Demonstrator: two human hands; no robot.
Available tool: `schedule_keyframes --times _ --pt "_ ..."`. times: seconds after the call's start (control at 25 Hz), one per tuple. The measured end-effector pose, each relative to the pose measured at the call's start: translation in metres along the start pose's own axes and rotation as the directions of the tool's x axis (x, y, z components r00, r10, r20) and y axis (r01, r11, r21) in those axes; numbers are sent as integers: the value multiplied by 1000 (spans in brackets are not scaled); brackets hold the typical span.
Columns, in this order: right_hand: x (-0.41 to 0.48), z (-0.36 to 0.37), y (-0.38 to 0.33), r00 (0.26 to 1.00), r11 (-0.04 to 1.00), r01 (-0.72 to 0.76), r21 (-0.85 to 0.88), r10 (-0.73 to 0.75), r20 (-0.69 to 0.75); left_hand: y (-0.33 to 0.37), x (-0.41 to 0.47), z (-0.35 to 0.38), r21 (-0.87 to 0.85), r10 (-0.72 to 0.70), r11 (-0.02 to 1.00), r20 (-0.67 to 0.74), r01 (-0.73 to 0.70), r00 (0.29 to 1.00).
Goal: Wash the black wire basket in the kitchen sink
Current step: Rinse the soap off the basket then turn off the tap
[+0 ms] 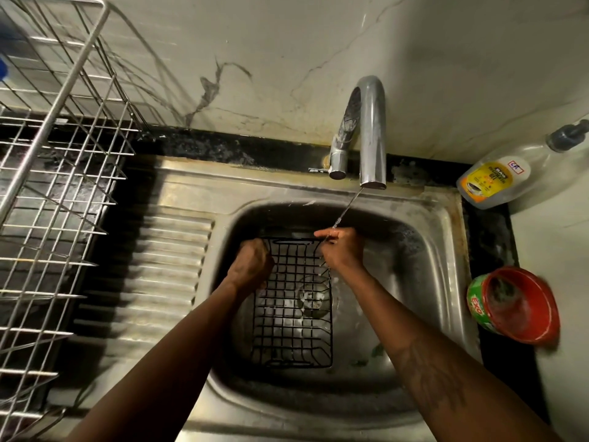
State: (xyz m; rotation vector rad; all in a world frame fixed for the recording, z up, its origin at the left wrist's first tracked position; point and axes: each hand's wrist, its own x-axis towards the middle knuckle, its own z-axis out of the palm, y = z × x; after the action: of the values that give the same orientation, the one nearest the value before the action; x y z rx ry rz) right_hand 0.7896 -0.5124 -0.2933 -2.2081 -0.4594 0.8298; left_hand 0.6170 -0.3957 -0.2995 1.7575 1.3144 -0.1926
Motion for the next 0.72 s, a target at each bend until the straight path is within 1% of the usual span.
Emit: schedule_keyframes --times 0.04,0.12,0.16,0.2,0.24,0.28,0.32,0.36,0.4,0.44,0.48,0.56,0.64,0.68,0.72 --pt "1 -2 -2 999 997 -44 70 45 -19 -2 3 3 9 8 1000 11 -8 1000" --pt "0 -3 -4 994 987 -45 154 59 -88 2 4 8 -59 8 998 6 -8 1000" --pt "-4 -3 -4 991 990 4 144 16 -132 8 1 9 -91 24 996 5 -23 1000" --pt "-9 -3 -4 978 992 94 83 -77 -194 14 -1 11 -102 35 994 14 -34 999" --pt "-14 -2 -1 945 980 200 -1 -194 -262 19 -1 12 -93 57 994 14 -55 998" --pt "-17 1 5 906 952 294 -88 -307 -291 23 2 15 -72 85 994 -16 -86 996" --pt "-18 3 12 884 925 363 -115 -381 -269 30 2 14 -60 101 993 -51 -104 994" --pt "-17 6 19 910 933 351 -80 -360 -205 34 4 14 -29 131 991 -77 -133 988" --pt "-14 8 23 963 968 250 -8 -250 -103 39 6 15 41 187 982 -101 -183 977" --pt "-7 11 28 995 994 98 57 -99 20 41 9 19 109 242 967 -105 -231 965" --pt "0 12 32 997 998 -27 64 22 79 45 9 21 158 313 942 -105 -295 944" --pt "17 8 42 983 983 -165 76 158 93 52 12 24 168 403 908 -91 -384 911" --pt "24 5 45 965 947 -253 198 233 122 63 18 25 219 438 882 -46 -418 898" --pt "23 6 46 944 921 -306 240 261 202 68 21 25 254 473 855 -24 -452 881" --pt "17 8 47 897 900 -368 234 277 344 73 24 25 280 501 830 7 -482 866"
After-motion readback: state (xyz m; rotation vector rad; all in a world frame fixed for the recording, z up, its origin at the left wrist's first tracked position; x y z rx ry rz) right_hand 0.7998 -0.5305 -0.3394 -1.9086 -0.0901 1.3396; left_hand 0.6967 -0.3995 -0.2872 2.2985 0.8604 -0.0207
